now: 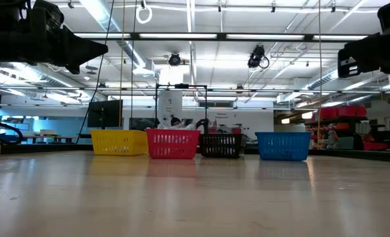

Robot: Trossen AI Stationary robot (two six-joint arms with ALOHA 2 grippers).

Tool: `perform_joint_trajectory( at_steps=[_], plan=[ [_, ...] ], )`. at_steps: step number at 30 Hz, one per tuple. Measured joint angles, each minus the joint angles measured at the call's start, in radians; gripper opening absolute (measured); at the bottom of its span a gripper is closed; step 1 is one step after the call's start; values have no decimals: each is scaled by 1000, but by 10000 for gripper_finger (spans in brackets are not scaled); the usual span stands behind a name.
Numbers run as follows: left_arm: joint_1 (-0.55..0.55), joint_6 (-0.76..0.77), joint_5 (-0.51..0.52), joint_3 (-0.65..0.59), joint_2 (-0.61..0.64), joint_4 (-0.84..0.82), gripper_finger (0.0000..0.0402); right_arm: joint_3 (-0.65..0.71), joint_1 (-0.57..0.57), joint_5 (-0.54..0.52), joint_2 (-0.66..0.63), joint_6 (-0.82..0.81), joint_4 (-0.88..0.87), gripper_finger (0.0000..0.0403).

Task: Pick & Place Travel size toiletries
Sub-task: Return to Home Position

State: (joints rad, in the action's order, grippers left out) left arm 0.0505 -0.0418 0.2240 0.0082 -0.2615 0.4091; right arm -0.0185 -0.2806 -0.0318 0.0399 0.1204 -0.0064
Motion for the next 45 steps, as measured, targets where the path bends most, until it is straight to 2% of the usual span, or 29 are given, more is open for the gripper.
perform_joint_trajectory(
  at_steps=[11, 17, 20, 22, 24, 26, 30, 36, 45],
  plan=[
    [8, 0, -2, 0, -8, 9, 22, 0, 0, 0, 0, 0, 0, 1],
    [71, 7, -19, 0, -162, 42, 22, -1, 0, 0, 0, 0, 0, 1],
    [70, 85, -21, 0, -200, 45, 22, -1, 0, 0, 0, 0, 0, 1],
    [70, 106, -63, 0, -216, 29, 22, -1, 0, 0, 0, 0, 0, 1],
    [67, 81, -159, 0, -213, -26, 22, -1, 0, 0, 0, 0, 0, 1],
    [61, 21, -249, 0, -165, -158, 22, -1, 0, 0, 0, 0, 0, 1],
    [38, -53, -261, 0, -56, -322, 22, -1, 0, 0, 0, 0, 0, 1],
    [14, -103, -288, 0, 57, -365, 22, -1, 0, 0, 0, 0, 0, 1],
    [-6, -92, -285, 0, 220, -374, 22, -1, 0, 0, 0, 0, 0, 1]
  ],
)
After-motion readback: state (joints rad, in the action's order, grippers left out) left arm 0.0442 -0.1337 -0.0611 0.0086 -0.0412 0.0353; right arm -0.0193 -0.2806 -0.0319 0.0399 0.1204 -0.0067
